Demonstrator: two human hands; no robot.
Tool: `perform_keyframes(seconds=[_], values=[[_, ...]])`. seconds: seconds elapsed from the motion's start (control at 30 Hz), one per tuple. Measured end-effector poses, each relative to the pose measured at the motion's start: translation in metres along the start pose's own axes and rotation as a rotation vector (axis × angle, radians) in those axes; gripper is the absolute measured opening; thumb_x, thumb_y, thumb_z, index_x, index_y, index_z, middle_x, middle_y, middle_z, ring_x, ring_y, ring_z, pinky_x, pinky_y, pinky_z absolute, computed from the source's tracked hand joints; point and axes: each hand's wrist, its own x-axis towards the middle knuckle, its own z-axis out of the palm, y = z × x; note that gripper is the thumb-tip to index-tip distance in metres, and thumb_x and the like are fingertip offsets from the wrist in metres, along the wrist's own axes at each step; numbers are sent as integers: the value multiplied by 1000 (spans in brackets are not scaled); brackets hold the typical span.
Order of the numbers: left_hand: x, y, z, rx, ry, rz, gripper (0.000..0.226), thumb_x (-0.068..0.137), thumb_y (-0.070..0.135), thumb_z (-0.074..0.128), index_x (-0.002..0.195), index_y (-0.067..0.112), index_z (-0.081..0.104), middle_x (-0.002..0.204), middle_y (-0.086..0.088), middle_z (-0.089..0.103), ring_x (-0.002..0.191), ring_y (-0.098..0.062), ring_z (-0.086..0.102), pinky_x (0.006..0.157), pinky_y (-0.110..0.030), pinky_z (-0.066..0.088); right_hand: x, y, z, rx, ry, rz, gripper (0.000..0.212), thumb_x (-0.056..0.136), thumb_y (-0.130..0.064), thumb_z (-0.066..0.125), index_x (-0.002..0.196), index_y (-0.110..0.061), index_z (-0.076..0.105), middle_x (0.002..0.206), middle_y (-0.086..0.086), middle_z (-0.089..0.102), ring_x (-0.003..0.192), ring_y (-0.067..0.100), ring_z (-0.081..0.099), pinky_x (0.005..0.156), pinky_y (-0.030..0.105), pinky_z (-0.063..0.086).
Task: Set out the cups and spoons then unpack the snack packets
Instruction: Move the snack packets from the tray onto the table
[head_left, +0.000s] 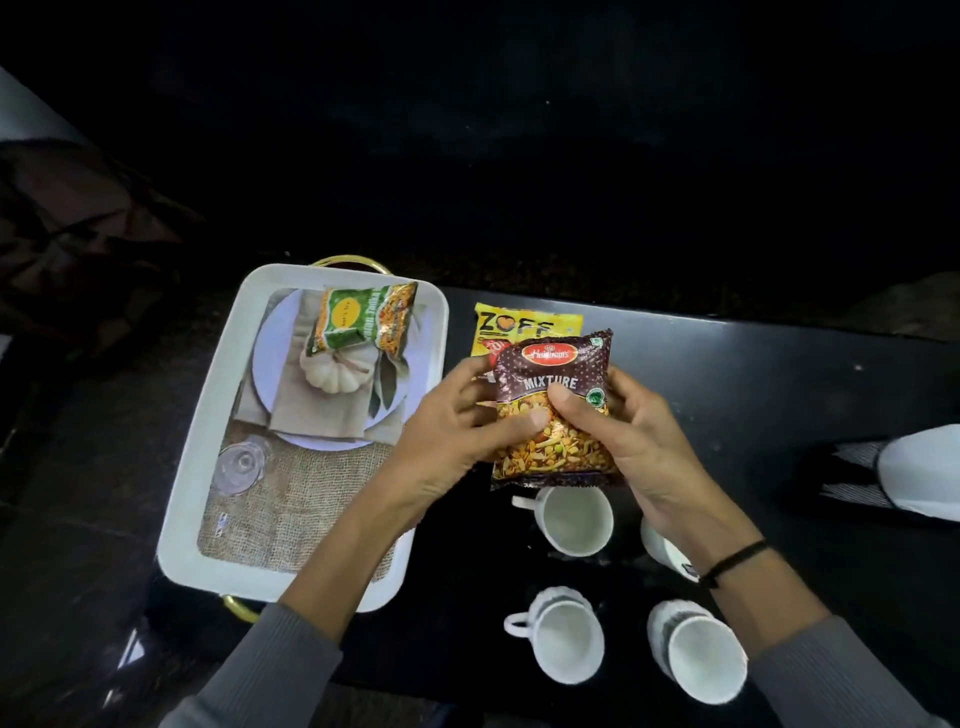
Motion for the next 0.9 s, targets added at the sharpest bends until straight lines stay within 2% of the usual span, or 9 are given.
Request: perform_keyframes(seconds=[0.1, 0.23, 0.37, 0.47, 0.6, 0.7, 0.8, 0.83, 0.9], values=[[12, -6, 9, -3, -40, -15, 80, 70, 12, 93, 131, 44, 52, 116, 5, 74, 105, -14, 74, 81, -25, 60, 3, 1, -17, 17, 61, 21, 56, 76, -39, 86, 124, -19, 64, 113, 2, 78, 101, 22, 77, 82, 31, 62], [32, -6, 29, 66, -53, -71, 97, 67, 12, 94, 141, 48, 43, 125, 5, 65, 109, -14, 71, 93, -34, 59, 11, 6, -39, 19, 149, 67, 54, 76, -39, 85, 122, -20, 64, 108, -1, 79, 98, 21, 78, 83, 36, 61], [57, -8, 49, 122, -62, -66, 96, 70, 14, 93, 144, 48, 42, 120, 9, 62, 95, -8, 74, 77, -21, 60, 24, 10, -60, -8, 234, 53, 56, 78, -42, 85, 125, -23, 61, 112, -4, 78, 101, 16, 76, 86, 36, 60], [73, -10, 57, 213, -47, -33, 96, 72, 15, 91, 148, 45, 40, 118, 9, 63, 94, -8, 69, 71, -13, 56, 38, 16, -72, -41, 288, 42, 60, 76, -43, 86, 127, -24, 60, 115, -3, 76, 102, 13, 75, 83, 31, 60], [81, -16, 61, 409, -29, 6, 91, 79, 10, 86, 152, 34, 38, 117, 7, 65, 101, -5, 67, 79, -17, 55, 53, 25, -81, -378, 460, 5, 64, 83, -36, 81, 137, -19, 50, 127, -3, 65, 114, 12, 64, 96, 32, 54], [79, -20, 60, 487, 36, 45, 76, 82, 10, 82, 147, 30, 47, 111, 7, 68, 94, 0, 68, 76, -13, 53, 52, 26, -81, -656, 515, -116, 64, 86, -33, 79, 139, -17, 47, 133, -4, 54, 121, 14, 54, 102, 37, 50], [76, -20, 59, 570, 103, 83, 64, 85, 12, 80, 142, 26, 54, 103, 5, 70, 78, -2, 67, 69, -6, 51, 48, 26, -74, -880, 427, -332, 53, 89, -31, 75, 136, -22, 51, 137, -4, 47, 132, 19, 41, 108, 43, 43], [75, -19, 58, 604, 117, 101, 61, 85, 13, 80, 140, 25, 56, 99, 6, 70, 74, -3, 65, 71, -9, 53, 47, 25, -70, -962, 381, -395, 48, 90, -31, 73, 134, -23, 55, 143, -2, 46, 135, 20, 38, 108, 43, 39], [76, -19, 58, 652, 135, 123, 57, 86, 14, 79, 138, 24, 59, 91, 8, 69, 71, -8, 60, 82, -29, 58, 48, 27, -64, -1133, 278, -468, 41, 92, -32, 71, 132, -27, 62, 153, 0, 44, 141, 24, 34, 106, 44, 32]])
